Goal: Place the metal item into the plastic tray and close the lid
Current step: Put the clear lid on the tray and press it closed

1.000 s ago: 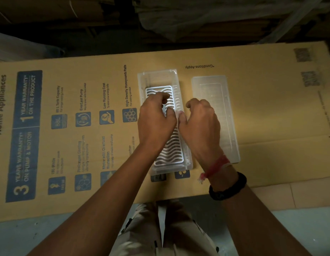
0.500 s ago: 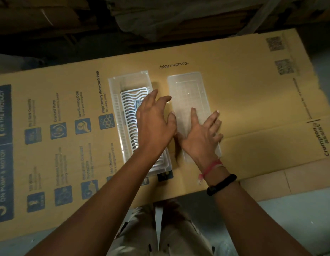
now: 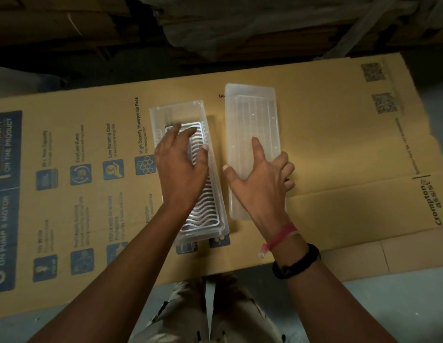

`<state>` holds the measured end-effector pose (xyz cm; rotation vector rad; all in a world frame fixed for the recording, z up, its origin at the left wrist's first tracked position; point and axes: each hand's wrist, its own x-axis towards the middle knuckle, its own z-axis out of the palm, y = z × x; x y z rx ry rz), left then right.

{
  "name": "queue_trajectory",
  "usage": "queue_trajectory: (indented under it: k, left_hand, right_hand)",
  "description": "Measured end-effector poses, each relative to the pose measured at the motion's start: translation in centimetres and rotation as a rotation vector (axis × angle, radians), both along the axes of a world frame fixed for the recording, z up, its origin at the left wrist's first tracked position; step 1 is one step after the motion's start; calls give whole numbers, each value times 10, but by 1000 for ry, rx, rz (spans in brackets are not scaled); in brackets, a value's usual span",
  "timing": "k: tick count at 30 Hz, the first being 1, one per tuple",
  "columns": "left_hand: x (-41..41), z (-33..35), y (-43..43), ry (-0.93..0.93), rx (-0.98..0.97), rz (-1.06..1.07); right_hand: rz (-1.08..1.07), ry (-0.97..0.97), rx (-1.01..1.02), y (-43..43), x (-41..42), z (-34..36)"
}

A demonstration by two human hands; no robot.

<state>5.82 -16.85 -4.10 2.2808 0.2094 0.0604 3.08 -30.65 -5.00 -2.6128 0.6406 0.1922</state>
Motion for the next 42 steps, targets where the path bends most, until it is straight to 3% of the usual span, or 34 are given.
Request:
queue_trajectory:
  k: [13, 21, 31, 37, 42]
  left_hand:
    - [-8, -5, 46, -65, -122, 240]
    - [-13, -16, 69, 49, -314, 370]
    - [-19, -35, 66, 120, -312, 313]
    - [-30, -42, 59, 166, -284, 304]
    - [-35, -48, 53, 165, -280, 301]
  right_hand:
    - [170, -62, 77, 88, -25, 18]
    - [219, -30, 1, 113, -24, 8]
    - [203, -32, -76, 118, -38, -4]
    - [256, -154, 36, 96, -50, -5]
    - [52, -233, 242, 63, -65, -21]
